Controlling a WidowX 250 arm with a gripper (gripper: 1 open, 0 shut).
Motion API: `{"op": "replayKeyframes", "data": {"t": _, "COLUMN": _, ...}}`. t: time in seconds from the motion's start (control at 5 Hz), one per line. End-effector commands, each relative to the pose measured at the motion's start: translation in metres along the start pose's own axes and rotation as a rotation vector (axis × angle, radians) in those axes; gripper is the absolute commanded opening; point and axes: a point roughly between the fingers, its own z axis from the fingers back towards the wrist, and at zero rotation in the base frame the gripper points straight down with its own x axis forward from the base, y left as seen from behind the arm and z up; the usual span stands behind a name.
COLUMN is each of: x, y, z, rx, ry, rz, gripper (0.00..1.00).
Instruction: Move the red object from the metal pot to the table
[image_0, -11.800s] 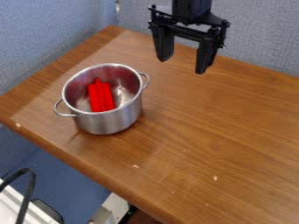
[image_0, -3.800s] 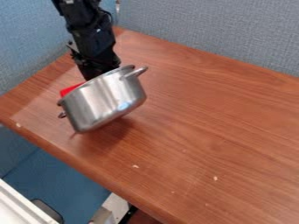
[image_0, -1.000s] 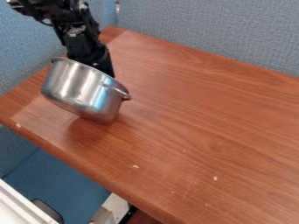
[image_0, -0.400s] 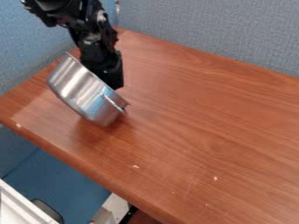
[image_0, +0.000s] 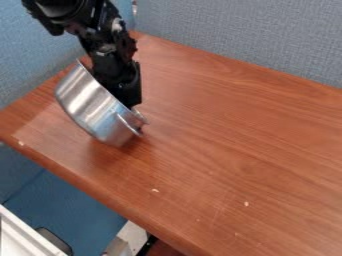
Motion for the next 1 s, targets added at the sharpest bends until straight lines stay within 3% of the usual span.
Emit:
{"op": "replayKeyframes", "data": {"t": 0.0, "x": -0.018, "y": -0.071, "z": -0.030, "rx": -0.234, "ry": 0.059, "rz": -0.047, "gripper": 1.00}}
{"op": "replayKeyframes", "data": {"t": 0.8, "x": -0.036, "y": -0.039, "z": -0.024, "rx": -0.348, "ry": 0.021, "rz": -0.096, "gripper": 1.00}}
